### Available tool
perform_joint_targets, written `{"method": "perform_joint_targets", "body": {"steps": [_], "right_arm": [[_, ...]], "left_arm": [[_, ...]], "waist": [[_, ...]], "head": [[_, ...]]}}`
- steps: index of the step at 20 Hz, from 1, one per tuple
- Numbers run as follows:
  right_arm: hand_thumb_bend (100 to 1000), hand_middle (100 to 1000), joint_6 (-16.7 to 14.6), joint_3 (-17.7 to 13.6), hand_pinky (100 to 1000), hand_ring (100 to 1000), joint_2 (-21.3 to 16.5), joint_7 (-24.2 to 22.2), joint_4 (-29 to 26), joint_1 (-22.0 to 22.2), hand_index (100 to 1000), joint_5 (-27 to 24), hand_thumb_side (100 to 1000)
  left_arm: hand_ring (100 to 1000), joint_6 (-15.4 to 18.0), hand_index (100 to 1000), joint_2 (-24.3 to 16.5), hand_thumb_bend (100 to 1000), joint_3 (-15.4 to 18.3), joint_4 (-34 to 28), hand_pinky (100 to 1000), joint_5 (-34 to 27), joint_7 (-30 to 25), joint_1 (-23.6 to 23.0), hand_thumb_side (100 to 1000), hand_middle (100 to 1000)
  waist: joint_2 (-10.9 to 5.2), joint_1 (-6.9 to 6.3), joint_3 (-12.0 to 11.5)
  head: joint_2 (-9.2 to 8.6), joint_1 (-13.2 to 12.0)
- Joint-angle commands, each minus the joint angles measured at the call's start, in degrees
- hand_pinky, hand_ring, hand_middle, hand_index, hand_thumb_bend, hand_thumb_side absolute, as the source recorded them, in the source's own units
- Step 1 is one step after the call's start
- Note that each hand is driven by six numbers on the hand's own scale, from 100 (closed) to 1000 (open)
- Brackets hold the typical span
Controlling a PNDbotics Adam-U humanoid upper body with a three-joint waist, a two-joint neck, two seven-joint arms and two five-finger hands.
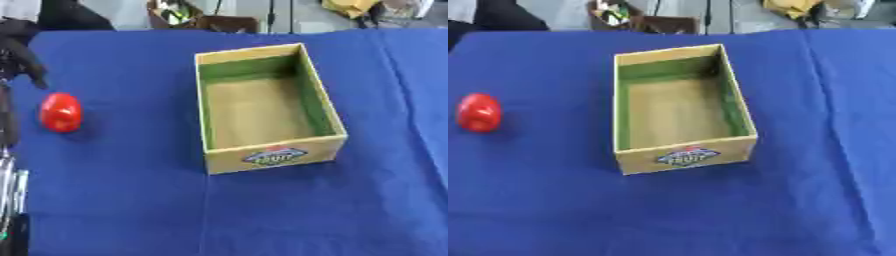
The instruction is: Pick up objects on the table and place them in the box.
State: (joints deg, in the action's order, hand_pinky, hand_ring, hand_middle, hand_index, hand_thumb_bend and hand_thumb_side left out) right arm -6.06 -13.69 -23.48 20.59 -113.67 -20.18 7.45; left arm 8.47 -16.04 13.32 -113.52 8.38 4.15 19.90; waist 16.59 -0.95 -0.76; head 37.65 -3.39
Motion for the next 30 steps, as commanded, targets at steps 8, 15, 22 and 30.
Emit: {"method": "perform_joint_targets", "body": {"steps": [8, 15, 22, 30], "right_arm": [[100, 638, -0.1, 0.19, 691, 699, -1.2, -0.61, -0.92, -0.43, 744, 0.11, 856], [100, 637, -0.11, 0.45, 691, 699, -1.48, -0.96, -0.92, -0.36, 744, -0.02, 858], [100, 637, -0.04, 0.77, 692, 700, -1.82, -1.34, -0.92, -0.25, 745, 0.04, 861], [100, 636, -0.03, 1.05, 690, 700, -2.07, -1.71, -0.92, -0.35, 745, 0.16, 864]], "left_arm": [[521, -12.94, 866, -23.65, 100, -1.44, 7.39, 352, 26.85, -13.99, 8.58, 723, 579], [664, -6.77, 972, -31.86, 100, -4.91, 22.11, 490, 31.01, -32.19, 16.08, 906, 735], [799, -1.41, 1000, -35.36, 666, -9.31, 37.48, 629, 35.46, -46.39, 23.02, 1000, 890], [835, 2.88, 1000, -35.28, 890, -11.69, 46.32, 674, 42.36, -55.25, 27.18, 903, 953]], "waist": [[-1.29, -0.39, 0.82], [-1.41, -0.56, 1.3], [-1.17, -0.76, 1.45], [-0.59, -0.77, 1.59]], "head": [[-0.77, -0.23], [-0.41, -0.54], [-0.92, -1.04], [-2.11, -1.31]]}}
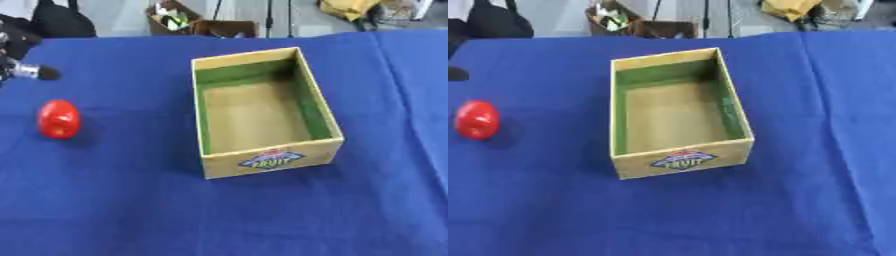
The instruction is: Pick up objects on the table and place them in the box.
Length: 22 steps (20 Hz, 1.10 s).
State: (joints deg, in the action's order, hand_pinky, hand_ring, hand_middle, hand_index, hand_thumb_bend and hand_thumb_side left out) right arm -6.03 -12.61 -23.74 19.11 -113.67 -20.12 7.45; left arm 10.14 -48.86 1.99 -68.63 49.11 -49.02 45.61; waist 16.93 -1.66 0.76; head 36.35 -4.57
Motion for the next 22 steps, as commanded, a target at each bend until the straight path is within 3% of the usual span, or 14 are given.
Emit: {"method": "perform_joint_targets", "body": {"steps": [1, 5, 10, 22], "right_arm": [[100, 636, -0.05, 0.0, 690, 700, -1.82, -0.26, -0.92, -0.44, 745, 0.17, 865], [100, 636, -0.01, 0.07, 690, 701, -1.85, -0.36, -0.92, -0.48, 745, 0.2, 865], [100, 635, 0.02, 0.19, 690, 700, -1.81, -0.5, -0.92, -0.59, 744, 0.17, 864], [100, 632, 0.03, 0.3, 690, 699, -1.72, -0.6, -0.92, -0.73, 742, 0.23, 861]], "left_arm": [[840, 1.75, 1000, -2.44, 911, -0.69, 2.27, 681, 2.22, -2.52, 1.67, 898, 958], [845, 3.7, 1000, -2.38, 917, -2.0, 5.34, 693, 4.67, -2.92, 2.22, 872, 969], [831, 5.53, 1000, -1.73, 795, -3.03, 9.15, 690, 6.24, -2.95, 3.21, 781, 942], [800, 7.92, 1000, -0.04, 695, -4.43, 15.14, 660, 11.42, -2.95, 4.87, 714, 906]], "waist": [[-0.88, -0.05, 0.1], [-0.69, -0.03, 0.22], [-0.48, -0.04, 0.48], [0.33, -0.04, 0.92]], "head": [[-0.9, -0.12], [-1.16, -0.05], [-1.4, -0.08], [-1.63, -0.48]]}}
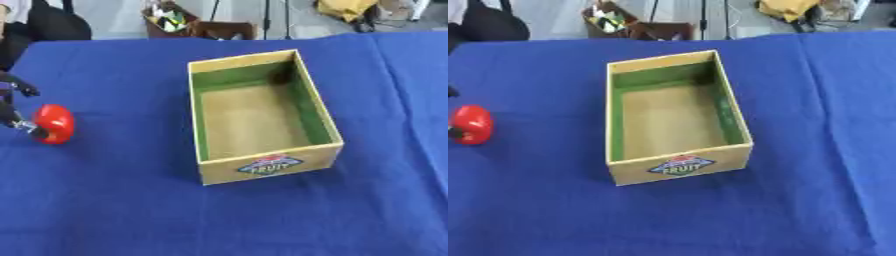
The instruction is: Pick up objects on the table and place them in the box.
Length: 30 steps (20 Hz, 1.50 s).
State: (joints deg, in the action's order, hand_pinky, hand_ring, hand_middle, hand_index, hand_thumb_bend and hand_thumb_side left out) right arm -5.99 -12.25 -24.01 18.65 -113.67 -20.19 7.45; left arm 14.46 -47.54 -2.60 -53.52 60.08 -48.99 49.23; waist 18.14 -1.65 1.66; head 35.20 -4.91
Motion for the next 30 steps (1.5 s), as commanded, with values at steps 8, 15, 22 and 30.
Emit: {"method": "perform_joint_targets", "body": {"steps": [8, 15, 22, 30], "right_arm": [[100, 632, 0.05, -0.06, 691, 699, -1.22, -0.2, -0.92, -0.72, 742, 0.23, 861], [100, 630, 0.13, -0.1, 688, 699, -1.04, -0.13, -0.92, -0.65, 742, 0.24, 856], [100, 630, 0.14, -0.14, 686, 699, -0.94, -0.03, -0.92, -0.6, 742, 0.21, 855], [100, 629, 0.37, -0.21, 687, 700, -0.78, 0.0, -0.92, -0.39, 743, 0.29, 852]], "left_arm": [[775, 3.84, 1000, 0.13, 669, 0.92, 1.56, 622, -0.36, -2.98, 2.07, 716, 883], [749, 3.65, 1000, 1.02, 624, 1.43, 3.12, 589, -1.82, -2.98, 2.09, 718, 833], [689, 2.75, 960, 1.36, 568, 0.95, 4.22, 526, -2.63, -2.98, 2.13, 706, 724], [518, 2.37, 694, 1.79, 281, 1.37, 3.03, 354, -4.25, -0.94, 2.47, 658, 456]], "waist": [[-0.6, 0.11, 0.32], [-0.39, 0.17, 0.31], [-0.36, 0.19, 0.33], [-0.36, 0.22, 0.21]], "head": [[-0.72, -0.69], [-0.7, -0.92], [-0.85, -1.08], [-0.69, -1.12]]}}
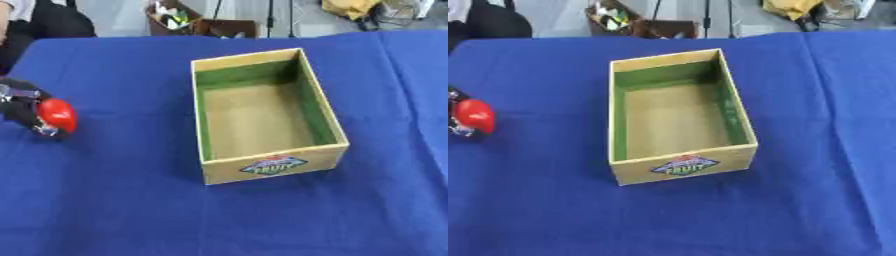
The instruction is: Pick up objects on the table and place them in the box.
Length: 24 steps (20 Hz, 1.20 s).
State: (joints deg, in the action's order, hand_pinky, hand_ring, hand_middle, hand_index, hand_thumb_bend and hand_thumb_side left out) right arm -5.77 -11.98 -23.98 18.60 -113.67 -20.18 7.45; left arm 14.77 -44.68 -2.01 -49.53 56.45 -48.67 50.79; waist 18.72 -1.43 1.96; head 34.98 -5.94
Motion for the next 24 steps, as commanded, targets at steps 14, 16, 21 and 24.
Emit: {"method": "perform_joint_targets", "body": {"steps": [14, 16, 21, 24], "right_arm": [[100, 630, 0.33, -0.6, 689, 701, -0.59, 0.19, -0.92, -0.13, 744, 0.15, 846], [100, 630, 0.37, -0.63, 689, 701, -0.52, 0.21, -0.92, -0.05, 745, 0.12, 845], [100, 630, 0.37, -0.47, 690, 701, -0.43, 0.07, -0.92, 0.0, 745, -0.05, 843], [100, 630, 0.3, -0.24, 690, 701, -0.15, -0.16, -0.92, -0.15, 745, -0.34, 843]], "left_arm": [[364, 0.75, 504, -0.94, 100, 1.24, -8.57, 145, -3.04, 7.79, 1.78, 587, 296], [349, 1.51, 498, -0.23, 100, 1.09, -11.13, 125, -4.03, 9.44, 2.43, 574, 287], [340, 3.0, 490, 3.31, 100, -1.64, -18.16, 111, -3.64, 13.67, 5.45, 552, 280], [338, 3.81, 488, 6.65, 100, -3.83, -22.37, 108, -3.54, 14.74, 8.16, 544, 279]], "waist": [[-1.57, -0.11, -0.35], [-1.74, -0.14, -0.4], [-2.19, -0.22, -0.44], [-2.43, -0.04, -0.23]], "head": [[-0.21, 0.02], [-0.1, 0.05], [0.22, -0.2], [0.33, -0.68]]}}
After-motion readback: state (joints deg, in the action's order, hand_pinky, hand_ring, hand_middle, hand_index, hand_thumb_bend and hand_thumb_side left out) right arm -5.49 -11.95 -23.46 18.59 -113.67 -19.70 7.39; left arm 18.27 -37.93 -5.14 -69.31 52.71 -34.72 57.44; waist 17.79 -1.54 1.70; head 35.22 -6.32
